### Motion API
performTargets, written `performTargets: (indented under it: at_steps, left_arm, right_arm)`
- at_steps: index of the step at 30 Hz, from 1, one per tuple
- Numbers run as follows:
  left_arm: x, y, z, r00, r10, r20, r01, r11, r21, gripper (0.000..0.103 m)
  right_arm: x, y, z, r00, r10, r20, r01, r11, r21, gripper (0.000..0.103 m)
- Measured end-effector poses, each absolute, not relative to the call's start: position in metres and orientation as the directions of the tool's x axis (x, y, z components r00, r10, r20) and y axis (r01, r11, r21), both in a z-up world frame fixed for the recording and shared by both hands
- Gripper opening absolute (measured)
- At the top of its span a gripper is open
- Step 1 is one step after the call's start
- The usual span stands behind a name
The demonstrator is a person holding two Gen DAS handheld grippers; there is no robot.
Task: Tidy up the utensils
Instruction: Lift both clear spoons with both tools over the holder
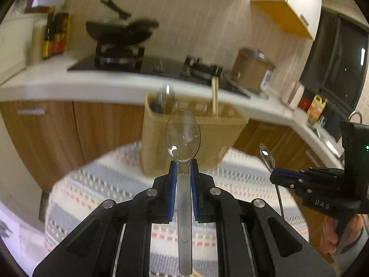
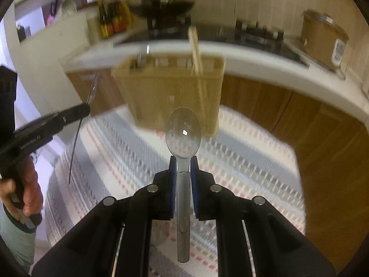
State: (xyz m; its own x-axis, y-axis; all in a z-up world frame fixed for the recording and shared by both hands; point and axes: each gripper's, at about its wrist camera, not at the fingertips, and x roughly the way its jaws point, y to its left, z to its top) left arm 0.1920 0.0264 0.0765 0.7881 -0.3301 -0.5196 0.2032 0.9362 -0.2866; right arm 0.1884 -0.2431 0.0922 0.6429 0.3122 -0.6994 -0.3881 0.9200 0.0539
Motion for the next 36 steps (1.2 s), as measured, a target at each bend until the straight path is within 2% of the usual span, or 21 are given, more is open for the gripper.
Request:
performTargets:
  at_steps: [9, 12, 16, 23, 36]
  left_arm:
    - [0.229, 0.019, 0.148, 0.896, -0.317, -0.312, 0.232, 0.932, -0.278, 0.010]
    - [0.245, 0.021, 0.158, 0.916, -0.317, -0.246, 0.239, 0.924, -0.300, 0.010]
    - [0.269, 0.021, 0.159, 0.938, -0.288, -0.191, 0.228, 0.931, -0.285, 0.010]
    - [0.309, 0.026, 0.129, 0.948, -0.267, -0.176, 0.204, 0.928, -0.312, 0.010]
    - [0.318, 0.012, 0.096, 0.966, -0.189, -0.177, 0.149, 0.964, -0.221, 0.010]
  right_arm:
    - [0.235, -0.237, 0.153, 0.790, 0.365, -0.493, -0.372, 0.924, 0.088, 0.010]
    - [0.255, -0.231, 0.171, 0.830, 0.384, -0.405, -0.377, 0.921, 0.100, 0.010]
    - [0.272, -0.219, 0.179, 0.861, 0.403, -0.311, -0.415, 0.909, 0.032, 0.010]
    - [0.304, -0.210, 0.159, 0.861, 0.428, -0.273, -0.437, 0.899, 0.030, 0.010]
    - [0.332, -0.222, 0.113, 0.871, 0.416, -0.263, -0.408, 0.909, 0.089, 0.010]
